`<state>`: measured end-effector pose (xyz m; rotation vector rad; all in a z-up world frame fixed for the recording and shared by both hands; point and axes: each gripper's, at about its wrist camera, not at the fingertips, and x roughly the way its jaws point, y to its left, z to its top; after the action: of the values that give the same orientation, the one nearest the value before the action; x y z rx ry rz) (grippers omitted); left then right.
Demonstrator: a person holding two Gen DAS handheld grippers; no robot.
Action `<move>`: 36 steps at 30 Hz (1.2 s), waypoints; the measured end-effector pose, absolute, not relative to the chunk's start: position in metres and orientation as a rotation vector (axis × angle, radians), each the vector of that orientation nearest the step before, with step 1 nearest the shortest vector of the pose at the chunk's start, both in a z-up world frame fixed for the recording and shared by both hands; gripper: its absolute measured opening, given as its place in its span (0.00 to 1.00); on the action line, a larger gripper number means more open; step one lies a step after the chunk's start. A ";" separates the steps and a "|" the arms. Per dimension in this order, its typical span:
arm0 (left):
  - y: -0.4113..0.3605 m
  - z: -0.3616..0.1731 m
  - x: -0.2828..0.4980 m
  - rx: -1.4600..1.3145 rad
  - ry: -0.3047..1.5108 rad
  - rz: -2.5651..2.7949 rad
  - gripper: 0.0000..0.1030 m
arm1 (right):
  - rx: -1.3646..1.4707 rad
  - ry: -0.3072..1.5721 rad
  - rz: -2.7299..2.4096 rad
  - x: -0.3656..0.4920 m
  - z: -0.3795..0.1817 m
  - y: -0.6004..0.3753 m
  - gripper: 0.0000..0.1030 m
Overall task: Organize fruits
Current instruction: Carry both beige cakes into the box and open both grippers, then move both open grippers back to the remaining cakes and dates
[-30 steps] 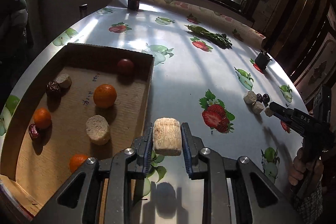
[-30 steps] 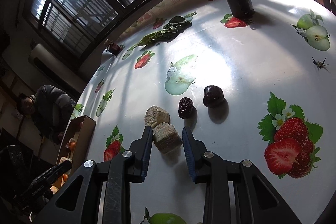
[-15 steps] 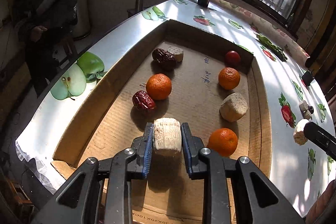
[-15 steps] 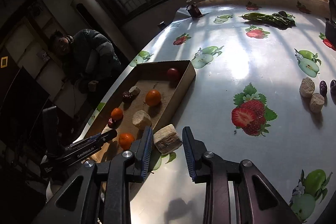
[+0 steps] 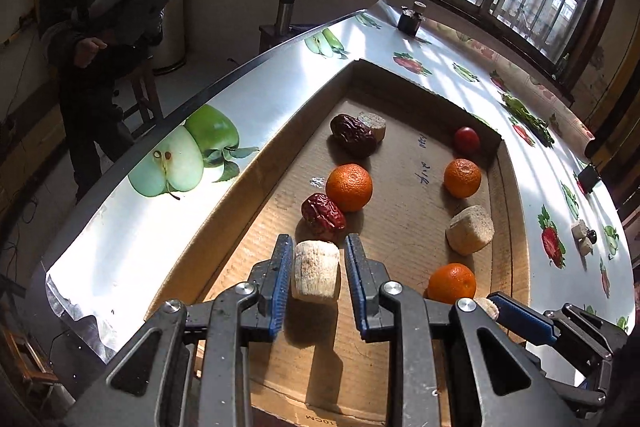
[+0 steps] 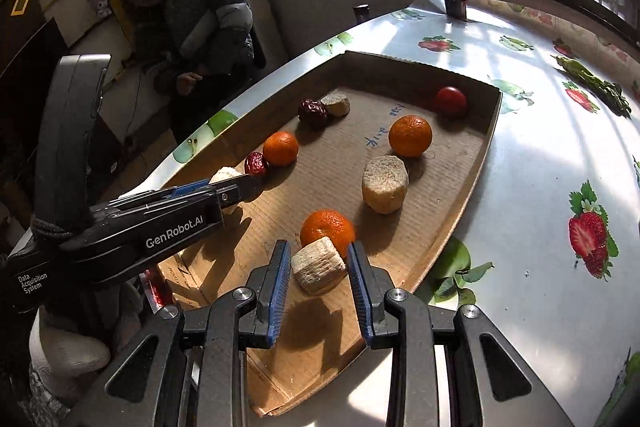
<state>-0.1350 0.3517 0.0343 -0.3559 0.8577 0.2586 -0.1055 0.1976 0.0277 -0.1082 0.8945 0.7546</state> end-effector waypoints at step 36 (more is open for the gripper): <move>0.211 0.106 -0.172 0.070 0.638 0.295 0.72 | 0.067 0.706 0.449 -0.153 0.065 0.080 0.64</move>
<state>-0.1715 0.2110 0.1058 0.0705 0.6380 0.2952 -0.1531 0.0798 0.0652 0.0667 0.7060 0.4486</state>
